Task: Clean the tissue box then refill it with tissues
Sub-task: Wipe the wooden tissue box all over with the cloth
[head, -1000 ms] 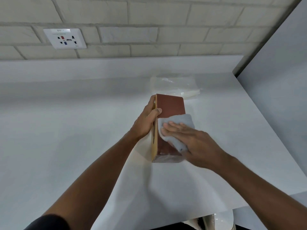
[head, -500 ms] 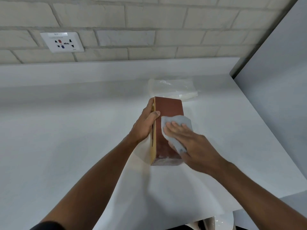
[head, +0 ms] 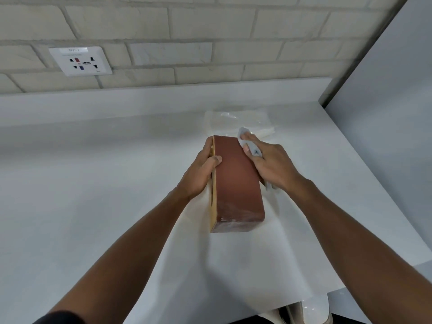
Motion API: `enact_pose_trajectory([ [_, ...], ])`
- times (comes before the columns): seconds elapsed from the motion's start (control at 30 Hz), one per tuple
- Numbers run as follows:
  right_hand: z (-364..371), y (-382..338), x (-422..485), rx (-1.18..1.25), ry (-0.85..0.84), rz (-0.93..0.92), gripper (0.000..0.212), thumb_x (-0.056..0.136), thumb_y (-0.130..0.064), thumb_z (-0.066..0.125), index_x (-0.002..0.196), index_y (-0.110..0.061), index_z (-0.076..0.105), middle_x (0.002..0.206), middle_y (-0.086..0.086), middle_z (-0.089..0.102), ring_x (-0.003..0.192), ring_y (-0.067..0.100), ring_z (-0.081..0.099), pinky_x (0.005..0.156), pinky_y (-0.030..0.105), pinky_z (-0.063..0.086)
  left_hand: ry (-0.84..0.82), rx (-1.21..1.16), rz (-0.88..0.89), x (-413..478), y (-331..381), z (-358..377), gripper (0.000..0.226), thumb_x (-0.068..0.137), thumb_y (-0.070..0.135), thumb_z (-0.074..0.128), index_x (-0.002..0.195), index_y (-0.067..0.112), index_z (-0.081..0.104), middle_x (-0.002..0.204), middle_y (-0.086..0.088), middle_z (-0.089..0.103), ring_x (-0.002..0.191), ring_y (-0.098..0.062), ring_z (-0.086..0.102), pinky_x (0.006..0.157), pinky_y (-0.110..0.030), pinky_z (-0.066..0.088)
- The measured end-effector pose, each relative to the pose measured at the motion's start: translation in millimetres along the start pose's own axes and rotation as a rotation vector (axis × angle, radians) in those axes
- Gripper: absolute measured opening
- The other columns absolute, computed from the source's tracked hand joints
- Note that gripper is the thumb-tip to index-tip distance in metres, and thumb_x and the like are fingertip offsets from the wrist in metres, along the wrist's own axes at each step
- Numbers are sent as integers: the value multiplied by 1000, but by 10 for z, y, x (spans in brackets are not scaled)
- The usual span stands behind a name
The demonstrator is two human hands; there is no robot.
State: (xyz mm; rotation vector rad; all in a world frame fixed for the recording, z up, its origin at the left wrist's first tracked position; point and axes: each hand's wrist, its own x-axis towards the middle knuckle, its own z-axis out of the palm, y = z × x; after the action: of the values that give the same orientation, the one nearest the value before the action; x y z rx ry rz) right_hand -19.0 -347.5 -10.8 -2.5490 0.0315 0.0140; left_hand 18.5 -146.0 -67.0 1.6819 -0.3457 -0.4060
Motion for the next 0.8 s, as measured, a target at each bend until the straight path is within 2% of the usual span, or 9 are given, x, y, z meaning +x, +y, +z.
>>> enact_pose_trajectory([
  [0.07, 30, 7, -151, -41, -14, -65, 44, 102, -31, 47, 145, -40, 41, 153, -10, 40, 131, 18, 50, 106, 32, 41, 22, 17, 23, -6, -33, 10, 47, 95, 37, 43, 141, 33, 52, 125, -14, 64, 118, -36, 61, 109, -66, 45],
  [0.13, 66, 55, -410, -79, -9, -147, 50, 100, -21, 52, 147, -34, 40, 155, -14, 32, 139, 7, 37, 111, 32, 37, 24, 19, 26, 3, -66, 27, 48, 94, 38, 42, 141, 35, 51, 128, -16, 63, 120, -42, 59, 109, -67, 44],
  [0.27, 93, 139, -942, -43, 18, -270, 54, 96, -11, 61, 146, -25, 46, 152, -12, 39, 140, -4, 30, 114, 21, 30, 38, 28, 4, -1, -53, 42, 47, 92, 46, 42, 136, 62, 48, 126, -3, 65, 118, -24, 63, 117, -57, 43],
  [0.4, 73, 191, -1057, -39, -30, -307, 59, 92, -4, 63, 145, -24, 46, 152, -12, 39, 141, -2, 31, 117, 23, 26, 9, 70, -64, 27, -138, 10, 69, 94, 49, 42, 161, 40, 30, 147, 5, 58, 138, -24, 54, 117, -62, 39],
  [0.47, 44, 196, -899, -53, -33, -264, 55, 96, -10, 58, 146, -30, 44, 153, -14, 38, 140, 4, 36, 116, 28, 31, 0, 68, -52, -14, -81, 17, 69, 94, 47, 41, 161, 39, 31, 146, 8, 58, 138, -18, 54, 120, -57, 38],
  [0.53, 19, 161, -661, -73, -26, -179, 49, 101, -22, 52, 146, -36, 41, 153, -14, 37, 136, 16, 45, 112, 34, 37, 13, 55, -19, -32, -13, 18, 58, 93, 45, 42, 150, 55, 41, 136, 12, 62, 128, -10, 58, 120, -51, 40],
  [0.6, 6, 118, -429, -74, -32, -115, 45, 103, -32, 47, 147, -38, 40, 153, -11, 38, 132, 23, 49, 109, 38, 40, 3, 24, 13, -9, -5, 8, 44, 91, 43, 42, 131, 61, 51, 122, 0, 64, 114, -21, 61, 115, -58, 45],
  [0.67, 2, 102, -308, -48, -35, -85, 44, 103, -36, 46, 146, -40, 39, 153, -10, 40, 132, 23, 50, 109, 38, 41, -8, 15, 20, 8, -7, 1, 40, 92, 42, 42, 128, 57, 52, 123, -5, 62, 115, -26, 60, 113, -62, 44],
  [0.8, 23, 169, -659, -38, -1, -178, 46, 101, -25, 53, 145, -35, 43, 153, -13, 39, 140, 11, 39, 113, 35, 36, -13, 22, -12, -6, -14, 4, 41, 93, 42, 41, 125, 68, 42, 109, 35, 56, 106, 14, 53, 108, -28, 42],
])
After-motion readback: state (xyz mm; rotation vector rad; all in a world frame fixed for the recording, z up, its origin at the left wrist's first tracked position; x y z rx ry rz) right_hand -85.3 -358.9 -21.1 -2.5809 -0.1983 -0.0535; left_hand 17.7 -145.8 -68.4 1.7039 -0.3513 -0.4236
